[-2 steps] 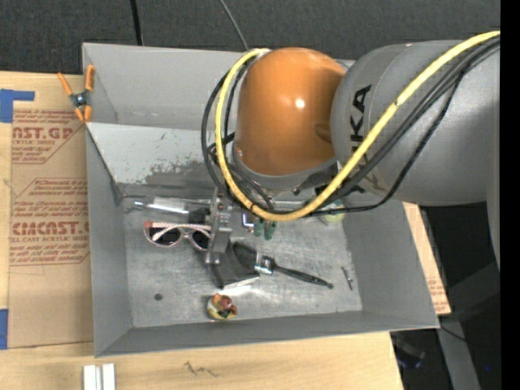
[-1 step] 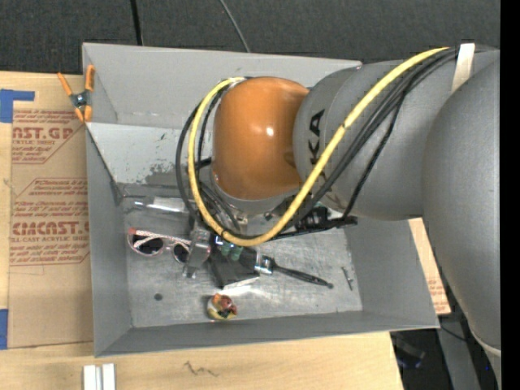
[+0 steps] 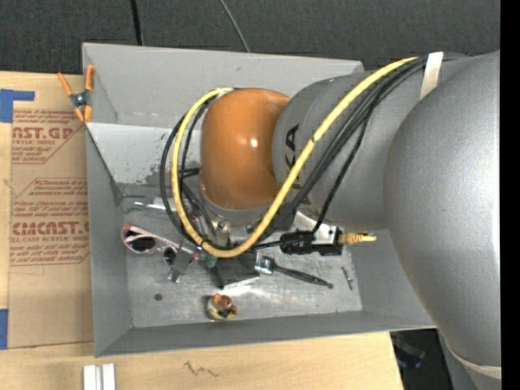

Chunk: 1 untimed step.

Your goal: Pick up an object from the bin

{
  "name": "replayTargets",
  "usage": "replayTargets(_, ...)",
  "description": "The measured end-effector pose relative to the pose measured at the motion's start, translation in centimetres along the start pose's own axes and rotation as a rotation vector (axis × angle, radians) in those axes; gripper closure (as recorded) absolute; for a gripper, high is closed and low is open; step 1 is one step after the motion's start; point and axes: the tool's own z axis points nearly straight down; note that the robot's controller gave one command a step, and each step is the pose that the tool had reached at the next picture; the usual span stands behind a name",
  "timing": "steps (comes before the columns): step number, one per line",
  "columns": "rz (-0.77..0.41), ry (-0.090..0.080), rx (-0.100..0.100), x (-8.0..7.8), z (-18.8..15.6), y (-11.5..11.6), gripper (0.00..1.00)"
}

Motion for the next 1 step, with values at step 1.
replayTargets(1, -0.254, -0.005, -0.002, 0.06, -0.03, -0.22, 1.0)
